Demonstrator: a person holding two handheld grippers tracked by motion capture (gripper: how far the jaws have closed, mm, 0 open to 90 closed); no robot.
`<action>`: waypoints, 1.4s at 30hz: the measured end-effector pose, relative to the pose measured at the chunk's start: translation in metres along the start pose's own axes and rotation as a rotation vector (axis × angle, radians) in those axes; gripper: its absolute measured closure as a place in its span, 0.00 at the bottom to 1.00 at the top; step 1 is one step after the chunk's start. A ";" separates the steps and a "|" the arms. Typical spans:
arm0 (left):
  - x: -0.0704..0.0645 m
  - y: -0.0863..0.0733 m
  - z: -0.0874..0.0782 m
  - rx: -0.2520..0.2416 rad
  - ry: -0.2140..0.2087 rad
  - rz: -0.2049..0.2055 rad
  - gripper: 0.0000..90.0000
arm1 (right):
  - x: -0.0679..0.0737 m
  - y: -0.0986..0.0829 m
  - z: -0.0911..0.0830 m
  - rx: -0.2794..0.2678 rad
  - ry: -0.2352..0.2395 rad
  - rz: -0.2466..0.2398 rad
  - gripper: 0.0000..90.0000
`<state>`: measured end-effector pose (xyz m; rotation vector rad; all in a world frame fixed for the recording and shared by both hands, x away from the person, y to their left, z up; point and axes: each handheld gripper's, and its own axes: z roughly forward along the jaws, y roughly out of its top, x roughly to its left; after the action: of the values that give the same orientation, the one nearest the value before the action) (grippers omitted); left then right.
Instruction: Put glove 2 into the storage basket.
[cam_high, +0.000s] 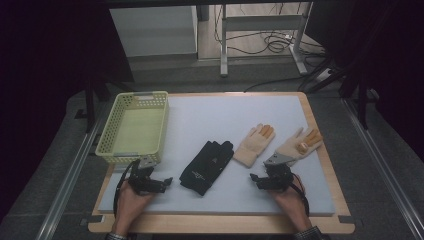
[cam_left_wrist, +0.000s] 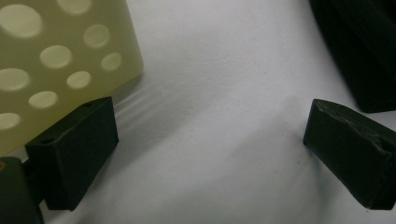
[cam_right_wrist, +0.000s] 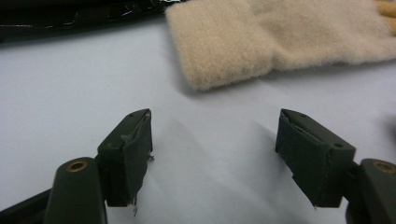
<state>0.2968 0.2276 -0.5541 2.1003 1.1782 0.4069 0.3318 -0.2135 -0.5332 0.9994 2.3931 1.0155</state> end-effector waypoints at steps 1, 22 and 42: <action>0.000 0.000 0.000 -0.001 0.001 -0.003 0.04 | 0.000 0.000 0.000 0.000 0.000 0.000 0.29; -0.035 0.059 0.000 0.011 -0.171 0.005 0.00 | 0.000 0.000 0.000 -0.001 -0.002 0.000 0.29; -0.085 0.111 0.063 0.163 -0.173 0.084 0.00 | 0.000 0.000 0.000 -0.002 -0.002 -0.001 0.29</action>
<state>0.3557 0.0915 -0.5168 2.2805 1.0554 0.1665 0.3318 -0.2137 -0.5336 0.9985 2.3904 1.0160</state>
